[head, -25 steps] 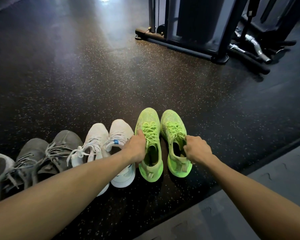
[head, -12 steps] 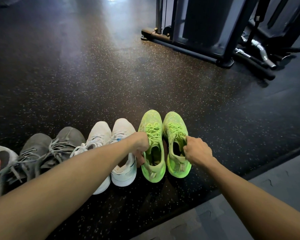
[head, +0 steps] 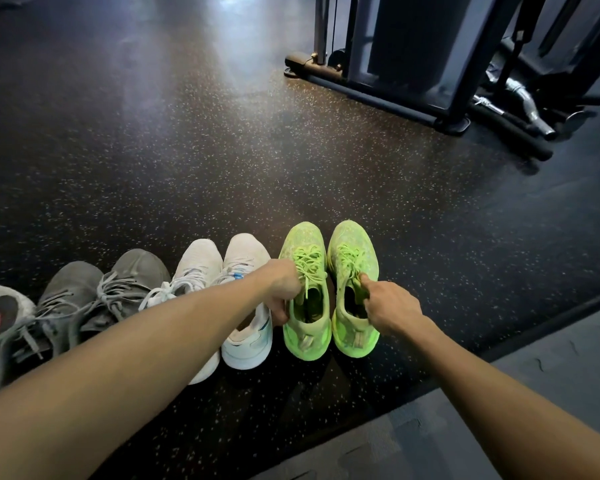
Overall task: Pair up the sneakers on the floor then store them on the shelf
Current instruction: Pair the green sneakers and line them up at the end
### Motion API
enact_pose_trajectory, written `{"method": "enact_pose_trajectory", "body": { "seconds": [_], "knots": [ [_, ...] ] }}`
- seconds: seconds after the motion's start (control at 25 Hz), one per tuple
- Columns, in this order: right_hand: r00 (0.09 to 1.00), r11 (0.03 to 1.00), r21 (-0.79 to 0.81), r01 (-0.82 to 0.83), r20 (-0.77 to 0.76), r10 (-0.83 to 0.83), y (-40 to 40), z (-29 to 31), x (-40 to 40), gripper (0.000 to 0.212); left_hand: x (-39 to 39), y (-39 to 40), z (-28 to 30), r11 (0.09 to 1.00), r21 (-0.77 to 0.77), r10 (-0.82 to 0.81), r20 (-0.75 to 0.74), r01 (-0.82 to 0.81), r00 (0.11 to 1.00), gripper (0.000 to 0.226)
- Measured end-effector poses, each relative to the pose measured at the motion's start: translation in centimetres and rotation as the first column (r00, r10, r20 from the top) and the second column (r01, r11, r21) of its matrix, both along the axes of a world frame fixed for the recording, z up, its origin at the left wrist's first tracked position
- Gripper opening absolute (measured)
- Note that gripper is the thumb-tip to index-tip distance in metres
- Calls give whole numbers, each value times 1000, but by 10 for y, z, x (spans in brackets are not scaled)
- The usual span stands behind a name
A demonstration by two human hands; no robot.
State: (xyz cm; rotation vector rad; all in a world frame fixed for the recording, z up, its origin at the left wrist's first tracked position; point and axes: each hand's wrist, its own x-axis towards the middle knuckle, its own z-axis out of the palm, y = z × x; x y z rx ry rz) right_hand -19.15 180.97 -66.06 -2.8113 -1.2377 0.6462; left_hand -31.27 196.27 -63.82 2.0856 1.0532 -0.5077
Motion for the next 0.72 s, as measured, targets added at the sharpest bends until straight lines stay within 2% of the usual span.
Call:
{"method": "enact_pose_trajectory", "body": {
  "seconds": [0.04,0.16,0.28,0.36,0.48,0.6,0.72],
  "knots": [
    [1000,1000,-16,-2,-10,2,-1,2,1,64,-2,3,4,1000,19,-3,-16,3,1000,15],
    [1000,999,-53,11,-12,-12,-3,9,6,58,-6,2,23,994,110,-13,32,9,999,45],
    [997,998,58,32,71,-36,-4,22,8,46,-10,-7,30,926,357,-163,86,123,983,54],
    [987,987,151,-51,161,26,-5,30,6,45,-16,-15,34,885,445,-213,127,136,969,48],
    [980,967,182,-176,128,154,-11,39,-3,53,-22,-32,34,878,438,-262,102,193,960,43],
    [966,965,45,-257,45,255,-17,38,-17,61,-29,-51,23,850,392,-375,-19,352,927,48],
    [954,953,-48,-299,13,300,-22,27,-31,51,-36,-60,6,796,385,-470,-96,468,878,42]
  ]
}}
